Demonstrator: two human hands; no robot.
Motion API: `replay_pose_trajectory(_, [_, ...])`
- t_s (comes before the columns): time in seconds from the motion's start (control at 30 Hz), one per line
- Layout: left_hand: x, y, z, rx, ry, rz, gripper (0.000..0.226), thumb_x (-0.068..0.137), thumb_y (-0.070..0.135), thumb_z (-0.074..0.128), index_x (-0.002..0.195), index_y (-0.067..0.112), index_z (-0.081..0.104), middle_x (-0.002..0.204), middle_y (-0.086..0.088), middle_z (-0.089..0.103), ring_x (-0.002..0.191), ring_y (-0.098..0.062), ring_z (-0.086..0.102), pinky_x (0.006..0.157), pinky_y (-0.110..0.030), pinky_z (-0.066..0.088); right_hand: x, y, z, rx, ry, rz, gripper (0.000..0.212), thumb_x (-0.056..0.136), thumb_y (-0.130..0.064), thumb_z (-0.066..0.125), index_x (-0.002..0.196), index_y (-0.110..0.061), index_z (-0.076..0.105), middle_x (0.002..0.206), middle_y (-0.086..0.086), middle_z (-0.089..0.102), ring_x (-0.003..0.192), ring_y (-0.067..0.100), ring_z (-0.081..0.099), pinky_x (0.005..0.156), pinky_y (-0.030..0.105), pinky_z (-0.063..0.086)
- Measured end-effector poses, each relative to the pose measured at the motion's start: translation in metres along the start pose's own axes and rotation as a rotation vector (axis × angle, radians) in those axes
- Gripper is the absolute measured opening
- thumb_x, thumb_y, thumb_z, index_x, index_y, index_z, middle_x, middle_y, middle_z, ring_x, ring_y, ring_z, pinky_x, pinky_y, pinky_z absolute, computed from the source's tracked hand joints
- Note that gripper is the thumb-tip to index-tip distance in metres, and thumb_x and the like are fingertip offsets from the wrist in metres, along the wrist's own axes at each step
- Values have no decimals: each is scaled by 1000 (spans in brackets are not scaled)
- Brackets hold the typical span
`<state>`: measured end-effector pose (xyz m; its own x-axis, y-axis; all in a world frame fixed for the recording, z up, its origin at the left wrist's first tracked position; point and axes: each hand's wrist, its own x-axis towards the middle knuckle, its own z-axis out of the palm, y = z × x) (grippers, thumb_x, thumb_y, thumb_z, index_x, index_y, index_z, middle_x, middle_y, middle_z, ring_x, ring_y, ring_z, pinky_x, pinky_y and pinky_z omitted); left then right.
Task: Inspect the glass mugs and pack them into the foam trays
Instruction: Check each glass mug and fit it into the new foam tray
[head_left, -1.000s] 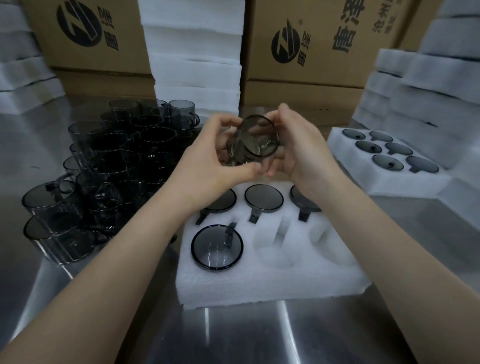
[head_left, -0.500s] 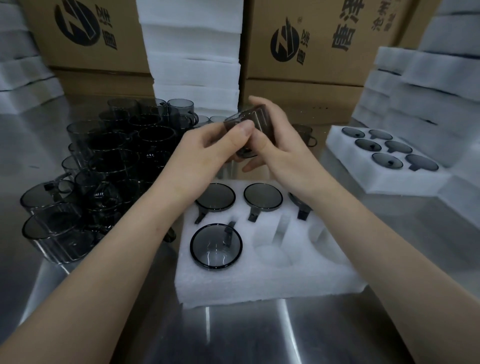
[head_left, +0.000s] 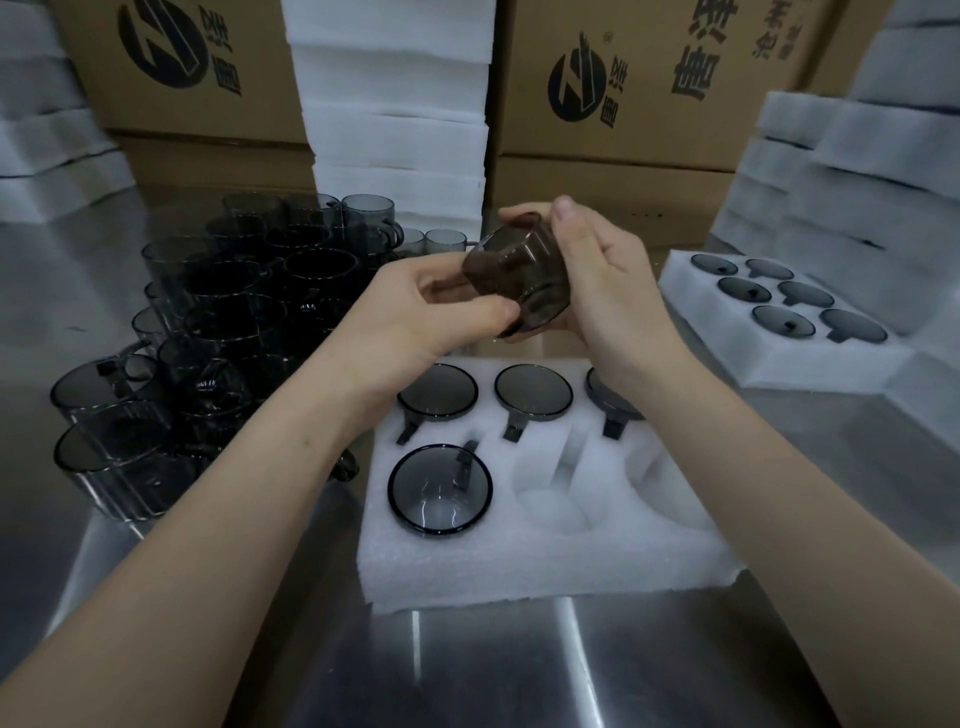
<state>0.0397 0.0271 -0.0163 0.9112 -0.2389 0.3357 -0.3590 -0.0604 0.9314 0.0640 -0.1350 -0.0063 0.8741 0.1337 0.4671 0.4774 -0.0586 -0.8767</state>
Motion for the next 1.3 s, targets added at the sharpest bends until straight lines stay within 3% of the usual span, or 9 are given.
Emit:
replay_pose_trajectory(0.1, [0,-2,1,-50,-56,19,29,76,4,67,103,13,70,98,1,75,96,-8,69,81,-16,51,4,-1,-1,149,5,169,36,106,-28,37,100,-15,70,89,8,75,76,22,72,56,36,57])
replay_pose_trajectory(0.23, [0,-5,-3,-60,-79,6,45,82,-12,64,120,12,63,106,-5,74,100,-13,69,81,-20,53,7,1,-3,279,-132,326,36,104,-38,40,106,-15,69,102,13,74,90,28,72,79,50,58])
replay_pose_trajectory(0.33, [1,-4,-7,-14,-2,-26,73,76,-13,70,139,17,49,116,-3,70,108,-10,66,84,-22,55,5,3,-3,330,-286,387,43,102,-46,38,114,-16,66,108,11,73,93,25,72,72,41,59])
replay_pose_trajectory(0.43, [2,0,-8,263,105,18,83,70,0,81,142,24,46,117,14,63,105,7,60,94,-16,49,5,5,-4,287,-277,333,46,103,-39,41,125,-4,60,116,20,69,102,33,69,79,42,58])
replay_pose_trajectory(0.57, [1,3,0,416,143,2,100,62,35,87,148,32,36,131,10,53,116,-3,53,103,-28,45,5,5,-6,302,-186,224,37,93,-18,61,128,-5,59,123,17,66,111,27,66,85,38,57])
replay_pose_trajectory(0.63, [0,4,5,413,160,35,98,62,47,84,146,30,39,131,9,56,119,-5,54,105,-33,45,4,6,-7,316,-194,206,40,83,-13,69,122,-6,62,121,16,66,107,25,67,85,35,57])
replay_pose_trajectory(0.93, [-1,7,3,381,198,127,85,61,34,88,138,25,53,124,6,64,119,-7,57,105,-36,45,2,7,1,266,-155,114,5,82,-17,70,86,-18,67,99,9,68,99,25,66,75,41,58])
replay_pose_trajectory(1.1, [-2,2,12,482,173,211,85,63,22,89,139,27,52,118,19,58,113,5,52,100,-9,38,4,6,-3,279,-75,147,26,91,-16,66,65,-19,61,74,4,65,72,18,64,61,33,53])
replay_pose_trajectory(1.3, [-2,-4,6,492,84,283,105,67,3,84,151,27,28,137,21,48,131,6,42,111,-17,34,8,9,-5,525,-175,358,18,94,-17,62,105,-3,60,99,14,71,96,27,68,82,42,58])
